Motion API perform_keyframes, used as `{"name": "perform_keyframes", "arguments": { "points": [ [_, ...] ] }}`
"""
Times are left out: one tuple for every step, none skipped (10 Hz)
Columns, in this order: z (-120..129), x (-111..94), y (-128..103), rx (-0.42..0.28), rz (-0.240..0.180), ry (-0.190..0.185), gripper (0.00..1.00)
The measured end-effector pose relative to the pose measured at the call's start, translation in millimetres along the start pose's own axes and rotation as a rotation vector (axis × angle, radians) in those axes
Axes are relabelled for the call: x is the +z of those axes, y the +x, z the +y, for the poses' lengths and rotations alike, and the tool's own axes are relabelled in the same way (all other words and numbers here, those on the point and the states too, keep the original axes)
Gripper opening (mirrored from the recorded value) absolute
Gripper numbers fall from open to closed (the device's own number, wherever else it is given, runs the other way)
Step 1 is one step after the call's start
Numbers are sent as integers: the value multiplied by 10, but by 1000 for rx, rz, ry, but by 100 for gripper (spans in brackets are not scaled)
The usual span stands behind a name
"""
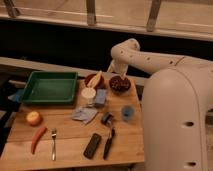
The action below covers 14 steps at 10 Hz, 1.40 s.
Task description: Place banana in plastic cup
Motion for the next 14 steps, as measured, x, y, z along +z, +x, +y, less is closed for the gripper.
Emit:
{"name": "perform_keyframes", "arguments": {
  "points": [
    [199,82,-39,-16,-9,-29,66],
    [310,132,-65,-23,-11,-50,66],
    [475,168,-70,-27,0,-96,66],
    [638,162,-60,-37,18,-162,66],
    [721,147,-68,-40,27,-205,66],
    [753,134,-80,-42,30,-225,66],
    [782,140,-64,-44,33,-229,66],
    [795,142,-55,-45,34,-231,66],
    [805,145,-52,-45,36,-238,66],
    [802,197,-51,-43,40,-242,66],
    [887,268,-15,-50,49,-250,66],
    [1011,360,47,-61,61,-257,66],
    [1063,410,77,-67,68,-260,66],
    [1079,465,106,-73,73,-257,66]
  ]
}}
